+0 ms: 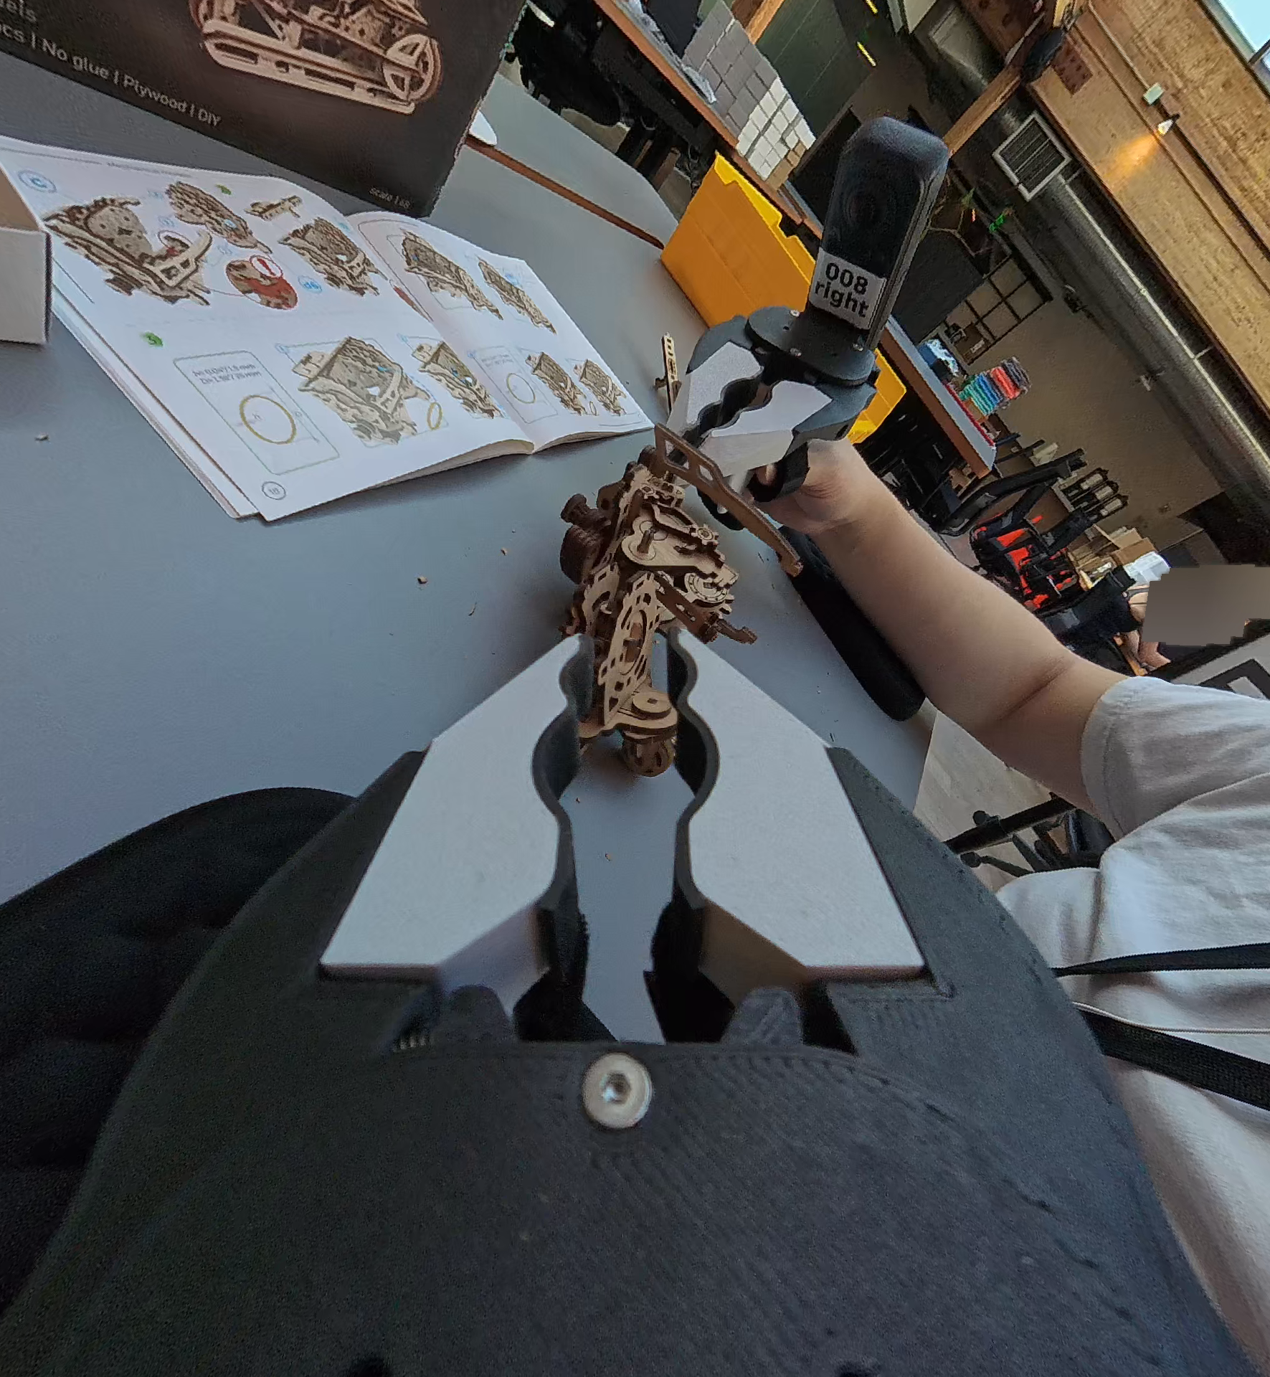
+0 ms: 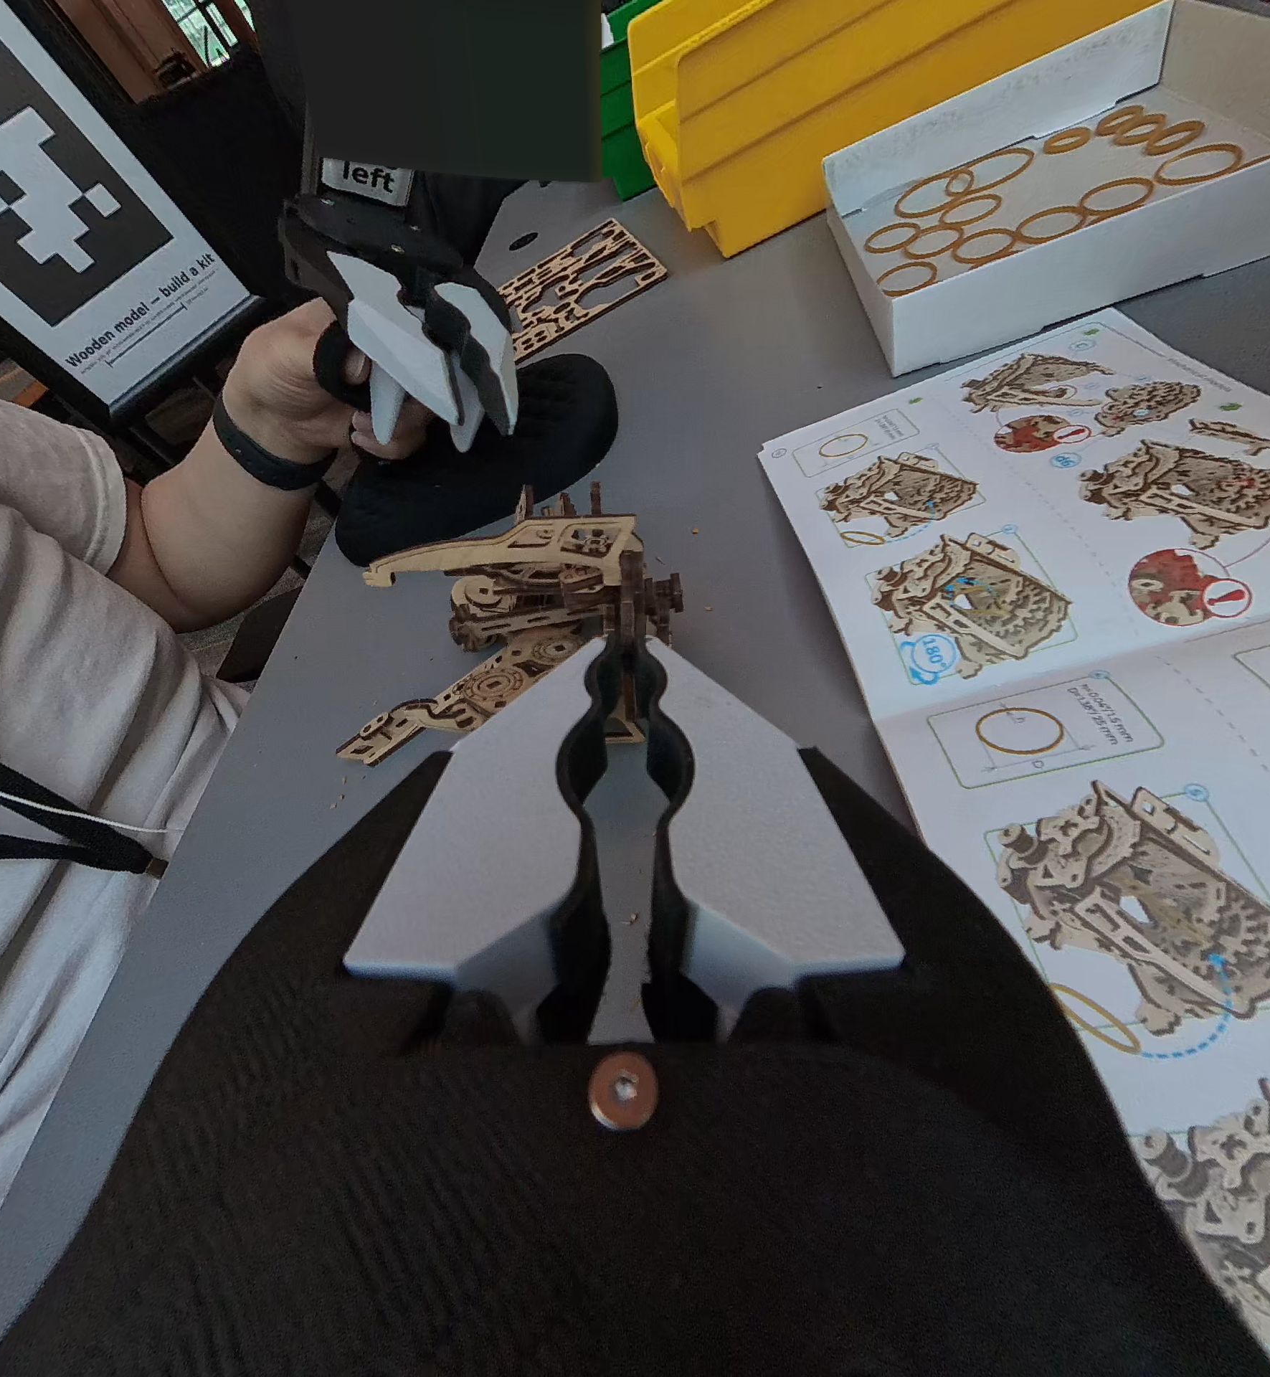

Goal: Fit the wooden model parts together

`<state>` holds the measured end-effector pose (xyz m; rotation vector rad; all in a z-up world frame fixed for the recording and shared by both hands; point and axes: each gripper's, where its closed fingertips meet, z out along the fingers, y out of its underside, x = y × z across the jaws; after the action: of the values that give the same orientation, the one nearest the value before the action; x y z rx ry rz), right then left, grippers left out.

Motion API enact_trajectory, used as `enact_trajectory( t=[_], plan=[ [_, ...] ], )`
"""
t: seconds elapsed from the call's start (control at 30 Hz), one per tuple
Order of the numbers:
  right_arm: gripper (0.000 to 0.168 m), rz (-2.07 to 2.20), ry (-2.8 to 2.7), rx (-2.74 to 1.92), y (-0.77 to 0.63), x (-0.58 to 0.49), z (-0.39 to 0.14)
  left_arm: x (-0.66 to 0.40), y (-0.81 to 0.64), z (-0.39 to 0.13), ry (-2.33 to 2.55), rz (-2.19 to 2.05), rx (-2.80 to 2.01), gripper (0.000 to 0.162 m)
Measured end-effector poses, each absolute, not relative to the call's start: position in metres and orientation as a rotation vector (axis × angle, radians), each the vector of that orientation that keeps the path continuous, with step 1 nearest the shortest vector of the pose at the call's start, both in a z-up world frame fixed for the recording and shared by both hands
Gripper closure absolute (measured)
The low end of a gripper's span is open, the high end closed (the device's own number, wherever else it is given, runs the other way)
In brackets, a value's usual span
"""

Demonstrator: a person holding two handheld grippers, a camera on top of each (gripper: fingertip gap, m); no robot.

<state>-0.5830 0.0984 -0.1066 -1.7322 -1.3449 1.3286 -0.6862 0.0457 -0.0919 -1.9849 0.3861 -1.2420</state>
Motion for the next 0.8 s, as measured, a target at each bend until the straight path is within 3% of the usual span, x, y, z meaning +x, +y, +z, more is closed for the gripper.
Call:
enact_trajectory(
  t=[0.07, 0.17, 0.37, 0.53, 0.8],
  plan=[
    [0.167, 1.34, -1.335, -1.713, 0.099, -0.582, -0.104, -0.685, 0.047, -0.094, 0.431, -1.205, -2.002, 0.136],
    [0.15, 1.385, -1.277, -1.67, 0.101, -0.583, -0.094, -0.683, 0.051, -0.106, 0.537, -1.084, -2.084, 0.135],
    [0.141, 1.289, -1.376, -1.668, 0.097, -0.581, -0.103, -0.665, 0.051, -0.123, 0.73, -0.979, -2.178, 0.132],
    [0.143, 1.298, -1.426, -1.662, 0.086, -0.576, -0.107, -0.658, 0.048, -0.13, 0.765, -1.017, -2.204, 0.155],
    [0.143, 1.235, -1.473, -1.666, 0.083, -0.569, -0.111, -0.666, 0.046, -0.121, 0.761, -1.04, -2.203, 0.162]
  ],
)
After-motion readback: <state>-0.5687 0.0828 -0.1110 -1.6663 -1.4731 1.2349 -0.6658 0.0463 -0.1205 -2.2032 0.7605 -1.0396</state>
